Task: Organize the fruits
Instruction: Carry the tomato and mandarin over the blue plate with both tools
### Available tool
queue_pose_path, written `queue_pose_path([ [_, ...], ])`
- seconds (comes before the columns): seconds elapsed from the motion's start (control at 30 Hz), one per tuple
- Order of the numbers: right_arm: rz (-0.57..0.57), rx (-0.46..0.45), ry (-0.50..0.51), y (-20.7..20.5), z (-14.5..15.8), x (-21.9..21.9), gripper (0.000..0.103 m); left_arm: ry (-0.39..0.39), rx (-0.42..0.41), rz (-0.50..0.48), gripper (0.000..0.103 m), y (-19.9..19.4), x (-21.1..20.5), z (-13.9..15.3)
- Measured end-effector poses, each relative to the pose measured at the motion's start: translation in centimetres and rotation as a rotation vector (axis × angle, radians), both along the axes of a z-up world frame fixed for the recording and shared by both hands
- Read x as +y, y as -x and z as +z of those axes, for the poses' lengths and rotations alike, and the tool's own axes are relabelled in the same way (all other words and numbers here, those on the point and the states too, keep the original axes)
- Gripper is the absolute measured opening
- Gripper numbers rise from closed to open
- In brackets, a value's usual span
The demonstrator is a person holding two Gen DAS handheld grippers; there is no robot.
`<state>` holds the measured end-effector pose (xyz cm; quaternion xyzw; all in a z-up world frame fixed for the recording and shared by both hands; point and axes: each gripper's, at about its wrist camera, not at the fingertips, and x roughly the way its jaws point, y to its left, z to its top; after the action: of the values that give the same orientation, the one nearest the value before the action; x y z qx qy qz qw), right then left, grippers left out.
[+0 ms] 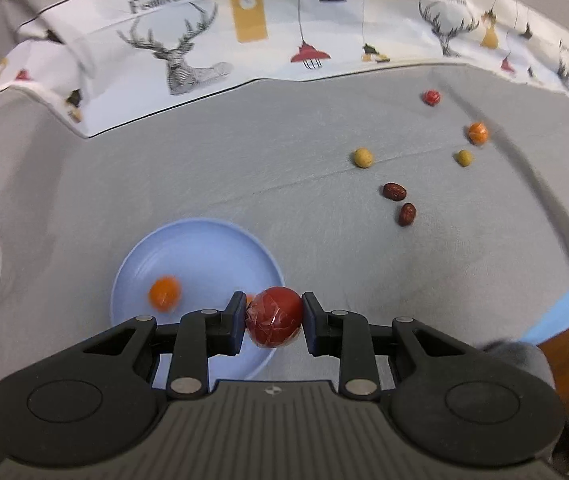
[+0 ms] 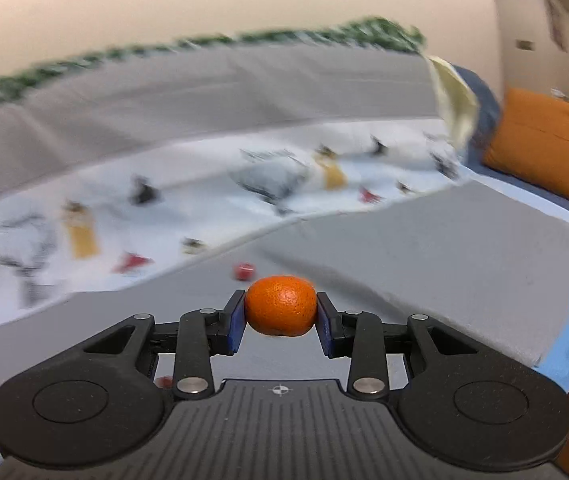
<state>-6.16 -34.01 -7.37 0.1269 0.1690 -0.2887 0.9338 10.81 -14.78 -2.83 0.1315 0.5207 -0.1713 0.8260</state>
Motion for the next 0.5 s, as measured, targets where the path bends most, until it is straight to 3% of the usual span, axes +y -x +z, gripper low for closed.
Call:
queue_pose_path([
  [0.27, 0.21, 0.016, -0.104, 7.5, 2.1, 9.4, 0.038, 0.063, -0.01, 0.007, 0.032, 6.6, 6.1, 1.9],
  [0.5, 0.306, 0.013, -0.051, 9.6, 3.2, 14.8, 0.038, 0.101, -0.013, 0.05, 0.032, 10.4, 11.2, 2.2],
])
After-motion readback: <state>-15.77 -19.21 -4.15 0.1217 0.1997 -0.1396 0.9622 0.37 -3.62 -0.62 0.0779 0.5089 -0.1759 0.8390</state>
